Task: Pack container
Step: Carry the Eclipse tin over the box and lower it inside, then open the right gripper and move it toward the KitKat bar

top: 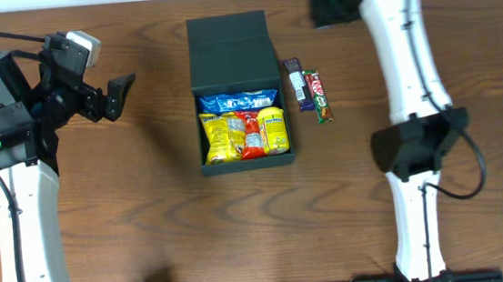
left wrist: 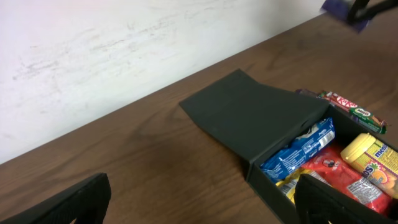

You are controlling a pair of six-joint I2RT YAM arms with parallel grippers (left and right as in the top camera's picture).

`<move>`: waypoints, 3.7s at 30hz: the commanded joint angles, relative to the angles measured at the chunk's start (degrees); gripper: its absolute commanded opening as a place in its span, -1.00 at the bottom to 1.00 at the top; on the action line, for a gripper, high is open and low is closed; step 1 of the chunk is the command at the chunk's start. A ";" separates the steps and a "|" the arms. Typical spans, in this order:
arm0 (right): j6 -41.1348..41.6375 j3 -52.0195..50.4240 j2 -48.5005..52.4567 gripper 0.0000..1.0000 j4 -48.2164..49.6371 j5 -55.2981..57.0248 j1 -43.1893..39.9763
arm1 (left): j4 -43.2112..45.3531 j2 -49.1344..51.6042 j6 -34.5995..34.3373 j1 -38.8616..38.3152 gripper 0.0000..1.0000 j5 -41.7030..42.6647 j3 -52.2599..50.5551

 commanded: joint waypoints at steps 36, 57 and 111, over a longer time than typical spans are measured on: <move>-48.11 -3.04 0.04 -0.97 -12.39 -6.93 12.79 | 0.02 0.37 1.55 -0.22 0.91 -0.20 0.33; -61.40 -17.99 0.13 -0.98 -0.63 -0.87 13.29 | 0.02 0.37 1.92 -0.22 0.91 -0.24 0.33; -11.74 -34.25 -2.51 0.04 4.72 -1.92 -1.75 | -0.35 0.37 2.36 -0.22 0.90 -0.15 0.35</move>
